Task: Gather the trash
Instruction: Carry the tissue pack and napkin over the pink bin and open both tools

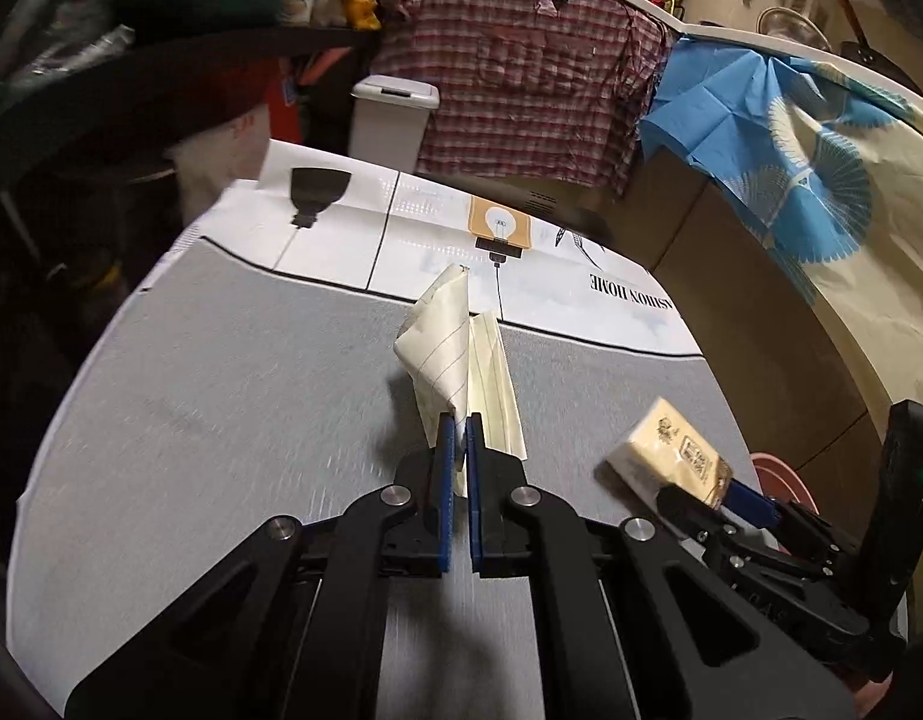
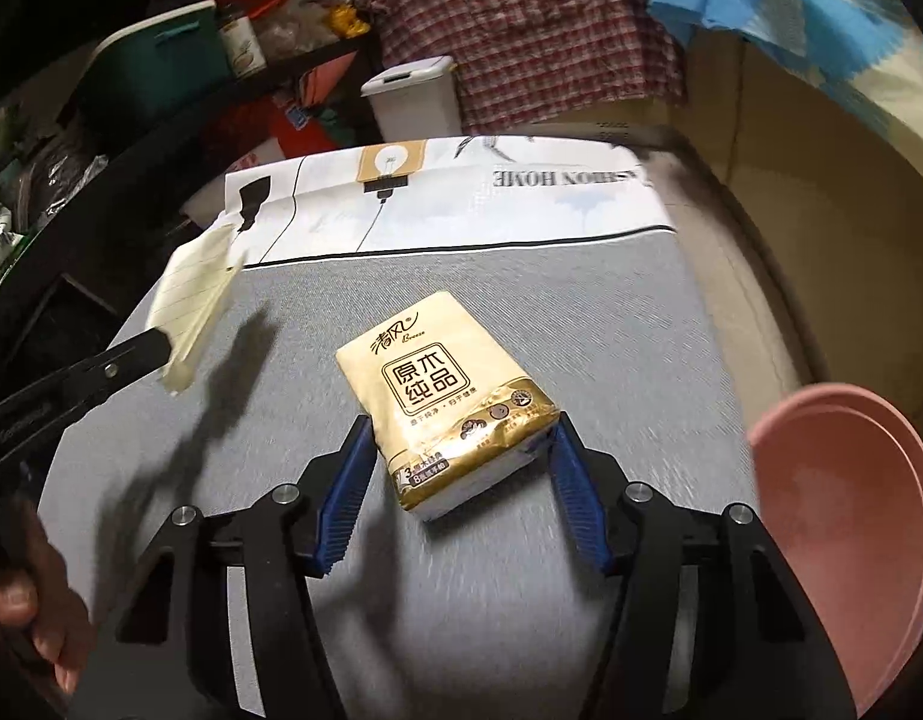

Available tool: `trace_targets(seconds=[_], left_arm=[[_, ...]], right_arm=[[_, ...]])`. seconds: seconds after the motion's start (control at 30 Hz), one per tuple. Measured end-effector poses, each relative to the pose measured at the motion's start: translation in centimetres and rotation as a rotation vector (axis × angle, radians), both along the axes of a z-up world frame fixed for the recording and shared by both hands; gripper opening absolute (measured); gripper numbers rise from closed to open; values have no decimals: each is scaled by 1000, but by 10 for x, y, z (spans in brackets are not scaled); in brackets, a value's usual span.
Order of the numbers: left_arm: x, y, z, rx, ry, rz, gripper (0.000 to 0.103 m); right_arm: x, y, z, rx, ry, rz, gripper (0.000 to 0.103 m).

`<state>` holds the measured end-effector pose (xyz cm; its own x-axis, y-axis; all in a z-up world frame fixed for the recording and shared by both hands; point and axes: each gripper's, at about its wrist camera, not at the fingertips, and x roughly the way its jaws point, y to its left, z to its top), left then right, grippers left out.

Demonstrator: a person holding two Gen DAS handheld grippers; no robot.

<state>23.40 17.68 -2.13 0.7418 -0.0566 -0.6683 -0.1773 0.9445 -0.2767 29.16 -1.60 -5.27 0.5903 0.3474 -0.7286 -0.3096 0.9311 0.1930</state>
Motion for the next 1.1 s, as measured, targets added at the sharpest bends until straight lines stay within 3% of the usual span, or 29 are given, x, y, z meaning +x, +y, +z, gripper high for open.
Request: trace_targets(seconds=[0.5,0.77,1.1], left_arm=[[-83,-40,24,38,-31,-36,4],[-109,-63,23,74,-60,-83,4],[-119,-88,18,115,-75,-145,4]], right_arm=[[-81,-59,46,24,-77,-169,58],[-116,-76,54,25,-101,-206,58],[-129,-103,59,4,-134,-317,58]])
